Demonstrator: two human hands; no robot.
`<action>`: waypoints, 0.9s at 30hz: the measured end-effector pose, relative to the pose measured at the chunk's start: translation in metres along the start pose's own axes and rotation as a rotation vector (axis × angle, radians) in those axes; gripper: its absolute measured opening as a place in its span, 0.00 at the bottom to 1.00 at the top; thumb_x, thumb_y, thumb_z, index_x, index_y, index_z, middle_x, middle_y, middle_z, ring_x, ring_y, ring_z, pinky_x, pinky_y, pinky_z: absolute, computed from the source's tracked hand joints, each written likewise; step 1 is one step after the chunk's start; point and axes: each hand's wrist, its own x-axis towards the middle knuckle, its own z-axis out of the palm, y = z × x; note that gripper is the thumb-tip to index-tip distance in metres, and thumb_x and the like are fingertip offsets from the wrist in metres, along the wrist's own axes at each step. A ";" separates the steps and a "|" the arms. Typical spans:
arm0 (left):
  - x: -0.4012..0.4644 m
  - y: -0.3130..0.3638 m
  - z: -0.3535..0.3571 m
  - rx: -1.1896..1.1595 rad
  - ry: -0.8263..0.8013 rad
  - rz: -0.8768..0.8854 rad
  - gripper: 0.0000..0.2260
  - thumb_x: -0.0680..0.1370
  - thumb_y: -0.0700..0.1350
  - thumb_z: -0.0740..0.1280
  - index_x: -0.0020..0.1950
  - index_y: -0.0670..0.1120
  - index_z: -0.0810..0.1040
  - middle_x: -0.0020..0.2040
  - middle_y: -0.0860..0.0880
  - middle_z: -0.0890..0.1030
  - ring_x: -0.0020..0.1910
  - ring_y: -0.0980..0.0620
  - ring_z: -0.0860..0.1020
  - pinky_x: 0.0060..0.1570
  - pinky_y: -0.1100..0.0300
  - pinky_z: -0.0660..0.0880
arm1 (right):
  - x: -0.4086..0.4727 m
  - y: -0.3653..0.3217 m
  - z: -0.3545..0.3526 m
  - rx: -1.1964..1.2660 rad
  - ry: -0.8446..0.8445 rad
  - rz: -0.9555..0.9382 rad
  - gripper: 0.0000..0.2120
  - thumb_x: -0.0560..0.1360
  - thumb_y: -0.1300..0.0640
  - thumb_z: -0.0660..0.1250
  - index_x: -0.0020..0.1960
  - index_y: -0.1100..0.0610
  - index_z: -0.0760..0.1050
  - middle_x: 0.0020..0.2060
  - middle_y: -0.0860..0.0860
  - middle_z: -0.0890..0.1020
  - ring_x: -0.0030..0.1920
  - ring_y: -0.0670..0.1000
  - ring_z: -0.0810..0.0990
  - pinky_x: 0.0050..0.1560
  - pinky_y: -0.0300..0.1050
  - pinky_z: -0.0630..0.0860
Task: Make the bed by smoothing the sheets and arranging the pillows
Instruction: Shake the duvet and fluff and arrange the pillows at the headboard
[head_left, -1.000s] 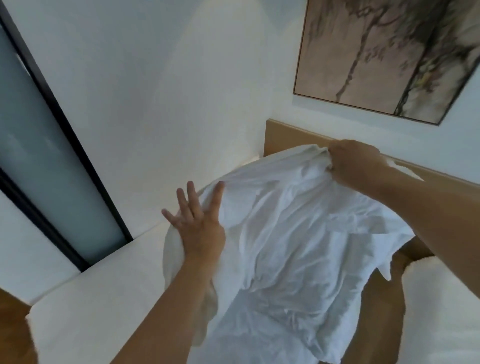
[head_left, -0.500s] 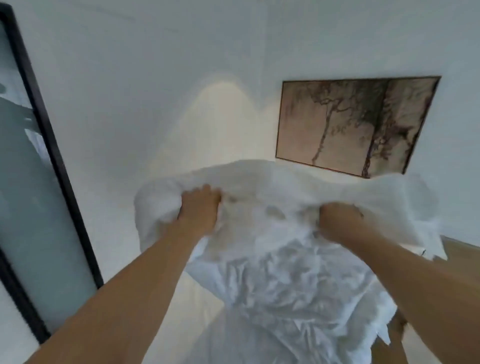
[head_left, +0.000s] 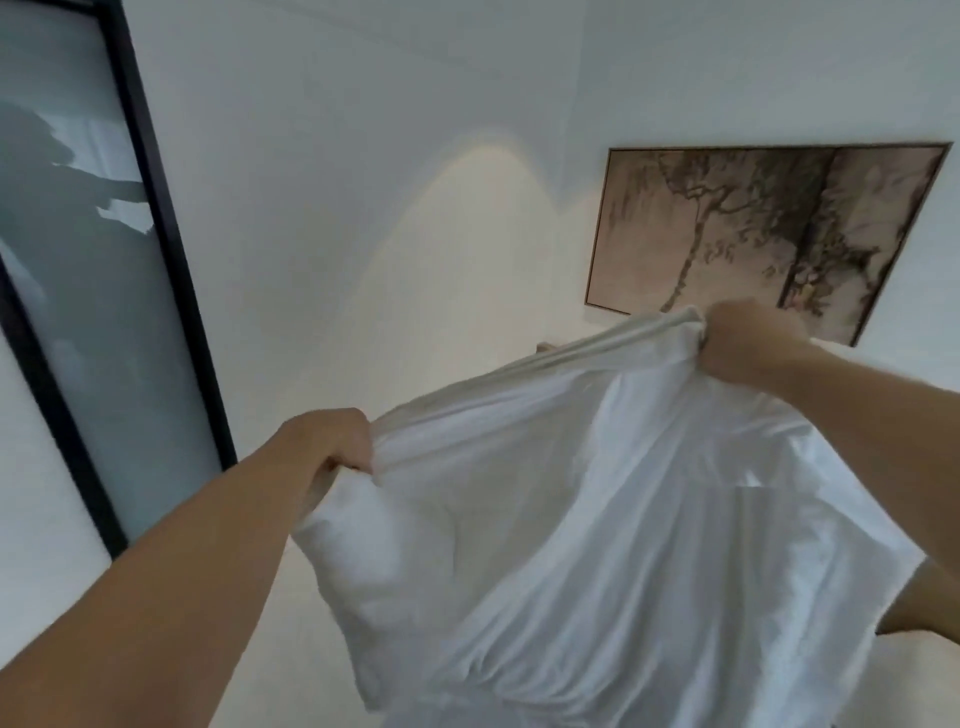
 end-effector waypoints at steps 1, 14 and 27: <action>-0.005 -0.009 -0.003 0.033 0.087 -0.048 0.18 0.69 0.48 0.72 0.56 0.44 0.77 0.52 0.45 0.80 0.47 0.46 0.79 0.50 0.53 0.78 | -0.003 -0.006 0.007 0.015 -0.013 -0.024 0.10 0.73 0.57 0.61 0.50 0.59 0.77 0.46 0.58 0.81 0.47 0.60 0.80 0.42 0.47 0.73; -0.016 0.010 0.091 0.140 0.215 0.142 0.28 0.70 0.56 0.69 0.66 0.48 0.66 0.59 0.47 0.76 0.62 0.43 0.73 0.67 0.47 0.62 | 0.012 -0.026 -0.002 0.046 0.094 -0.082 0.07 0.73 0.59 0.61 0.47 0.60 0.76 0.42 0.58 0.79 0.43 0.59 0.79 0.39 0.47 0.70; -0.059 -0.059 -0.053 0.481 0.714 -0.069 0.09 0.79 0.40 0.57 0.56 0.46 0.71 0.38 0.51 0.74 0.40 0.47 0.76 0.51 0.52 0.65 | -0.009 -0.007 0.042 0.083 0.015 0.060 0.08 0.71 0.58 0.62 0.47 0.59 0.78 0.43 0.58 0.81 0.45 0.61 0.81 0.45 0.52 0.78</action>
